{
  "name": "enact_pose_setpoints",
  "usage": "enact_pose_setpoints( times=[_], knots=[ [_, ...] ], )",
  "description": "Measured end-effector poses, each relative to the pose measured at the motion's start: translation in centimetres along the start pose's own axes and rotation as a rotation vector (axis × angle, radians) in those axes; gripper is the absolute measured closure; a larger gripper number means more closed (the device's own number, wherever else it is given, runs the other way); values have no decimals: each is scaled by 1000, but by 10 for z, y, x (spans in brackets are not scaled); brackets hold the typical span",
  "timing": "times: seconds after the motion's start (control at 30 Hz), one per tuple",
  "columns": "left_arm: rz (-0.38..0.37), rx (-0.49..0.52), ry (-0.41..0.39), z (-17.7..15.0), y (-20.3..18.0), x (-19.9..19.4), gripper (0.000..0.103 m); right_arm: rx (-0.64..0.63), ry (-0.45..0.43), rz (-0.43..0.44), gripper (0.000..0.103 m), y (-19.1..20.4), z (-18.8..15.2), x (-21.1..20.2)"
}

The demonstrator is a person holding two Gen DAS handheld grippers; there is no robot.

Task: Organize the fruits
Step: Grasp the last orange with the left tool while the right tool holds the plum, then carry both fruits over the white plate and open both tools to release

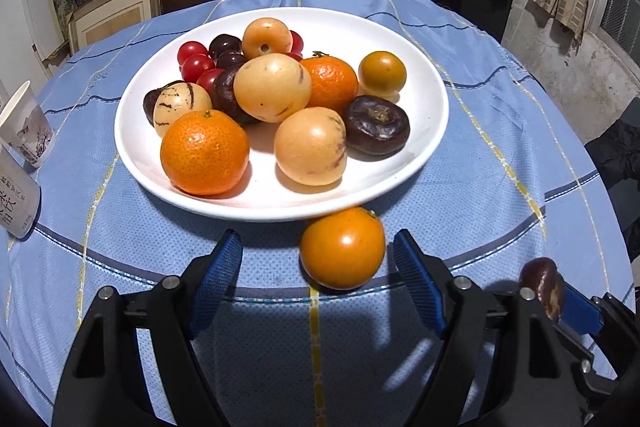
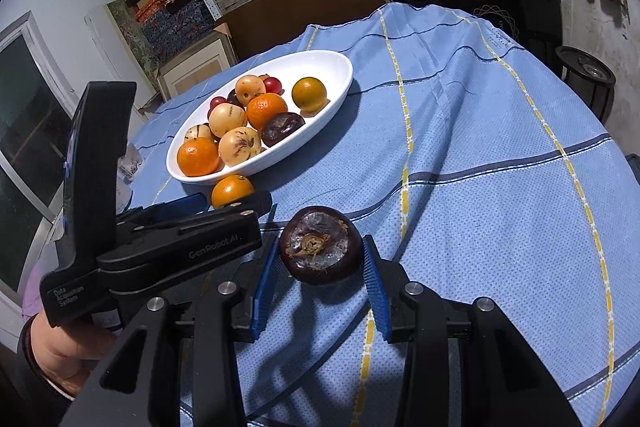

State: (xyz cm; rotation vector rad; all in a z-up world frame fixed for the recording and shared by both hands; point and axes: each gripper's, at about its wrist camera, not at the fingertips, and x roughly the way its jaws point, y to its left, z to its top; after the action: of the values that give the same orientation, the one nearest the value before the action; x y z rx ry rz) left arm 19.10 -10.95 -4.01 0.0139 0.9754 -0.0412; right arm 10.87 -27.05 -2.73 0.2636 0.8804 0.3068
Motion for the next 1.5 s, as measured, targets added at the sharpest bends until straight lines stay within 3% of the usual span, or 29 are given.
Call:
enact_pose_setpoints(
  times=[0.07,0.17,0.3,0.77,1.2,1.4,1.5],
  knots=[
    [11,1,-2,1,1,1,27,-2,3,0,61,0,-1,0],
    [-1,16,1,-1,3,2,36,-6,10,-1,61,1,-1,2],
    [-61,67,5,-3,-4,-4,65,-6,12,-5,61,1,-1,3],
    [-60,46,16,-23,11,-20,65,-25,24,-3,61,3,-3,6],
    [-64,23,-38,-68,73,-79,65,-167,23,50,61,37,-14,8],
    [-83,49,-63,-70,88,-94,65,-187,27,75,61,54,-15,6],
    [-81,51,-112,-55,95,-102,65,-200,17,83,62,63,-7,-2]
  ],
)
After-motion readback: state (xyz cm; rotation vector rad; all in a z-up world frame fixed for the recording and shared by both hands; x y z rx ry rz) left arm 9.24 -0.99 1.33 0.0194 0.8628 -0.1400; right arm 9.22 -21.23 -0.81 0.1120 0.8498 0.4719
